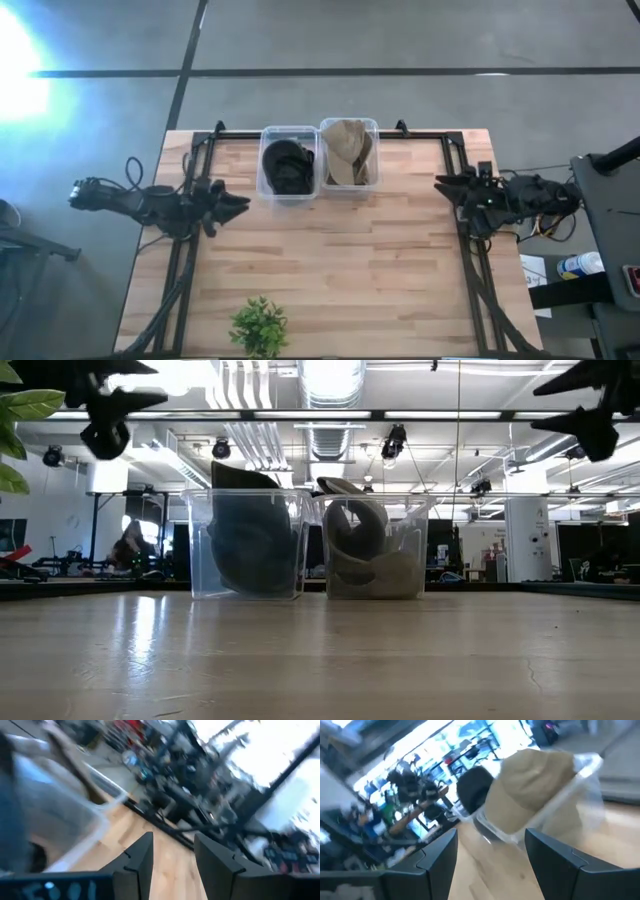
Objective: Pick & Place hat
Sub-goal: Return to Home Position
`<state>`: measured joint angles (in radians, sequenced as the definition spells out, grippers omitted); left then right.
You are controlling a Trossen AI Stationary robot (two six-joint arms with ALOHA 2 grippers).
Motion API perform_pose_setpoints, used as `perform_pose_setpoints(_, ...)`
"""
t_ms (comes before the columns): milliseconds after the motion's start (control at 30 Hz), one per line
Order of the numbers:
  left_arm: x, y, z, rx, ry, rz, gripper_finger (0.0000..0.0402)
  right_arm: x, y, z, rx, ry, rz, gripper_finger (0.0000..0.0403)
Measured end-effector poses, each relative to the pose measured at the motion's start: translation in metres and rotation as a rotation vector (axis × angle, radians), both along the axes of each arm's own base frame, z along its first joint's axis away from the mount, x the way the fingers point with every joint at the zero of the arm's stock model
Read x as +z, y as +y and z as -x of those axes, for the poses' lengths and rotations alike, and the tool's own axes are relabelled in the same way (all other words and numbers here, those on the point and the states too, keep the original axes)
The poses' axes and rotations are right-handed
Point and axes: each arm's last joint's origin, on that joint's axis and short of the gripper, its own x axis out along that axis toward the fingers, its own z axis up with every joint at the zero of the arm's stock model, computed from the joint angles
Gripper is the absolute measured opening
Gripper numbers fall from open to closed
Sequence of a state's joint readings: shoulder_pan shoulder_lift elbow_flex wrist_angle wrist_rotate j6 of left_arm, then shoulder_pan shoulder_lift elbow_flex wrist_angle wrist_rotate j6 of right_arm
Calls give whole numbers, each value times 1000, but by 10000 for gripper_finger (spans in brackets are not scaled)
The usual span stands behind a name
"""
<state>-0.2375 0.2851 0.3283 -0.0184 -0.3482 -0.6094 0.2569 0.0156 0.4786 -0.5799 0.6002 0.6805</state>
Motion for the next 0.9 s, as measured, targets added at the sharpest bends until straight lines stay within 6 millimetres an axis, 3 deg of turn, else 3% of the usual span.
perform_pose_setpoints(67,-13,4,5,84,9,13,135,-4,-1,2,-20,-4,-61,226)
perform_pose_setpoints(167,-29,7,10,147,-45,169,135,-3,1,1,27,21,9,226)
perform_pose_setpoints(267,-48,4,10,46,-38,60,135,3,4,-4,129,5,115,226)
perform_pose_setpoints(400,-52,-3,13,-205,-223,-49,135,5,8,-5,253,-55,172,226)
perform_pose_setpoints(533,-56,-9,13,-401,-279,-161,135,3,12,-10,362,-122,273,226)
perform_pose_setpoints(733,-63,-9,11,-377,-227,-257,135,-11,15,-20,356,-100,361,226)
perform_pose_setpoints(900,-63,-9,11,-364,-219,-167,135,-29,16,-31,296,-6,368,226)
